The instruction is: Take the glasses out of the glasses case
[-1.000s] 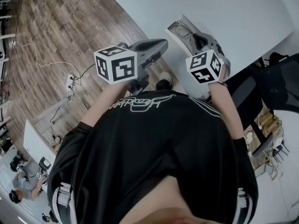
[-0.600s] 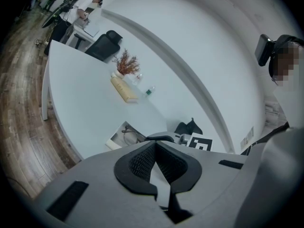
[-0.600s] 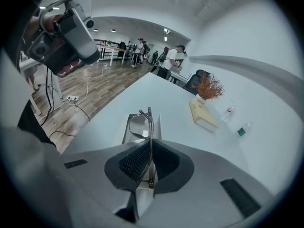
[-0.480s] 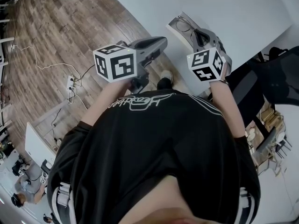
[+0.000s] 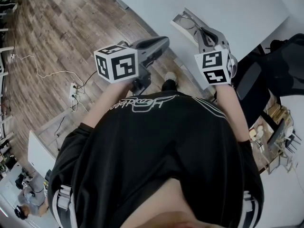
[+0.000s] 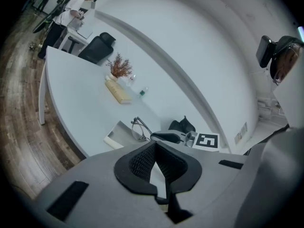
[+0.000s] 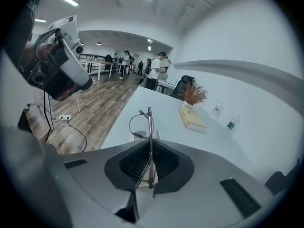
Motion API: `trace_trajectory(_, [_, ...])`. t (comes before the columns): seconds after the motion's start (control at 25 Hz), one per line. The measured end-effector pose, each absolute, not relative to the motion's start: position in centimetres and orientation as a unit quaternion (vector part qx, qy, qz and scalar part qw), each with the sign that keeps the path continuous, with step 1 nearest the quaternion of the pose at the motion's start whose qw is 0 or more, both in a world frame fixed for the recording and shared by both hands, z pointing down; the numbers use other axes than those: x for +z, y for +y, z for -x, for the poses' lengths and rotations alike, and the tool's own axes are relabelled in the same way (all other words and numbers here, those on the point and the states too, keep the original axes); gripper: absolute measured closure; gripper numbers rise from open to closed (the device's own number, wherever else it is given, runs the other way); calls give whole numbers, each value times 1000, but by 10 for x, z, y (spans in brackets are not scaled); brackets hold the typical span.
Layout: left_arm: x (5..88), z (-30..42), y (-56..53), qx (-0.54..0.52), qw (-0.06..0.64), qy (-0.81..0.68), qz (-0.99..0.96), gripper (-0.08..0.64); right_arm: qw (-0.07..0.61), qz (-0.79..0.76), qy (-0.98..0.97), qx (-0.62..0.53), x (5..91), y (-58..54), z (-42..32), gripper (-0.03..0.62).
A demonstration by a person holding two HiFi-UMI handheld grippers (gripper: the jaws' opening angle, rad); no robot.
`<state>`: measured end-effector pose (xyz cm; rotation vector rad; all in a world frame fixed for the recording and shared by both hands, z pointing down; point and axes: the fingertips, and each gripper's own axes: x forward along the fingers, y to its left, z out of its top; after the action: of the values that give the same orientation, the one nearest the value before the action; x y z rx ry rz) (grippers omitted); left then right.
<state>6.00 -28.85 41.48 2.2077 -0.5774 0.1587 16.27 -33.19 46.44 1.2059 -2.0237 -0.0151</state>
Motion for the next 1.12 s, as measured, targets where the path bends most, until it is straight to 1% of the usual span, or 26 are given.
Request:
trace_trajectory(0.12, [404,-56,-275,62,406,-220,-885,552,356,-487,-798,9,450,-314,-156,572])
trace_trajectory(0.44, [367,-37,-230,58,373,-197,-905,552,315,-517,-796,-2,405,-256,-131,572])
trace_trajectory(0.64, [346,-27,-194,58,346,-182,-919,552,249,-534,-808,10,373,-210,-113,572])
trace_trajectory(0.76, [330,-18,-171,54,329,-173,-927,552,220,-543,-810,7,352,-182,-102,572])
trace_trajectory(0.96, [308,8,-133,45,301,-163,-939,552,195,-558,-806,-8,326,-133,-81,572])
trace_trajectory(1.12, [303,28,-102,45,295,-155,-942,552,178,-564,-806,-8,315,-94,-61,572])
